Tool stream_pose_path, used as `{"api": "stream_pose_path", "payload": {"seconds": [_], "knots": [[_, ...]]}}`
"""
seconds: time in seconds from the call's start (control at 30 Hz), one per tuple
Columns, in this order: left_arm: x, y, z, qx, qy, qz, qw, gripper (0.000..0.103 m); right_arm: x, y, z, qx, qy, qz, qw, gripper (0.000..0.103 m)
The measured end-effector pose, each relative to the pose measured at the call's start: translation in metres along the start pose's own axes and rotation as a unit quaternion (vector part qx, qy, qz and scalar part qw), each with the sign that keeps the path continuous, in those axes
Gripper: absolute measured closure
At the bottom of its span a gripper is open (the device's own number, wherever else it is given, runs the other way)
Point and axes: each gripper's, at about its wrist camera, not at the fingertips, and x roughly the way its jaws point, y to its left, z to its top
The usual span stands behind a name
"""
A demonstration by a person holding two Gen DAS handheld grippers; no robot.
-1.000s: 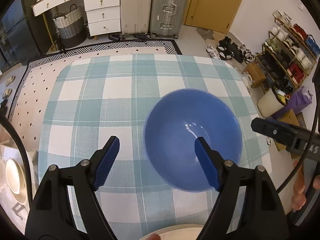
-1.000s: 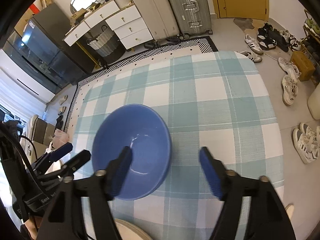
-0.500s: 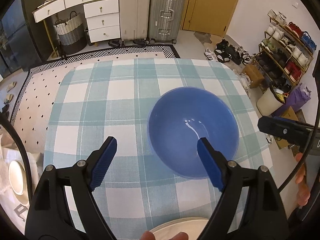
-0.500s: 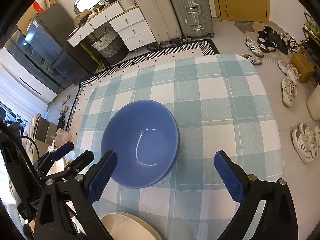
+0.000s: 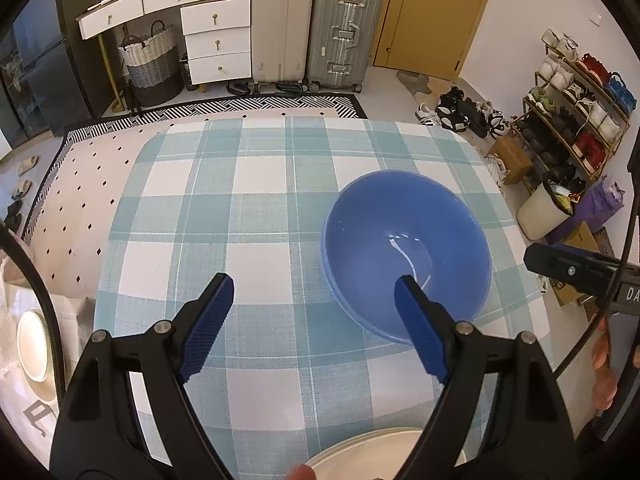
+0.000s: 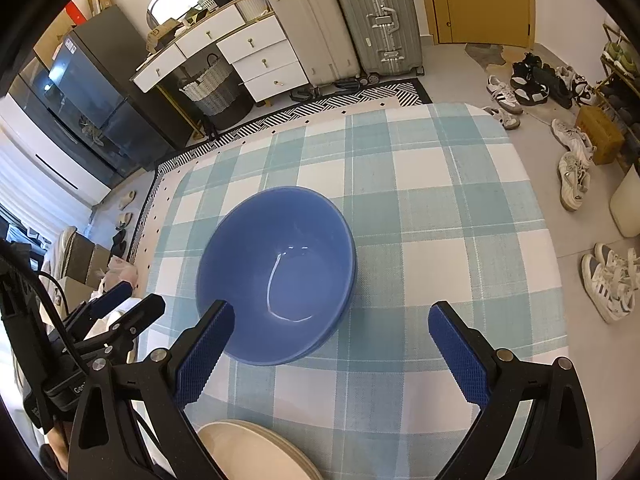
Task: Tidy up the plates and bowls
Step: 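Move both open grippers to the rim of the nested blue bowls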
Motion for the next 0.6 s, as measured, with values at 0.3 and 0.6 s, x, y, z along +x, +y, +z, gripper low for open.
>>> {"api": "stream_pose_path", "payload": {"seconds": [0.3, 0.6], "knots": [[0.026, -0.002, 0.0, 0.001, 0.015, -0.011, 0.9998, 0.022, 0.021, -0.004, -0.002, 0.006, 0.009, 0.0, 1.0, 0.004], [0.061, -0.005, 0.004, -0.006, 0.031, -0.024, 0.9992, 0.022, 0.046, -0.008, 0.004, 0.007, 0.019, -0.001, 1.0, 0.004]]}}
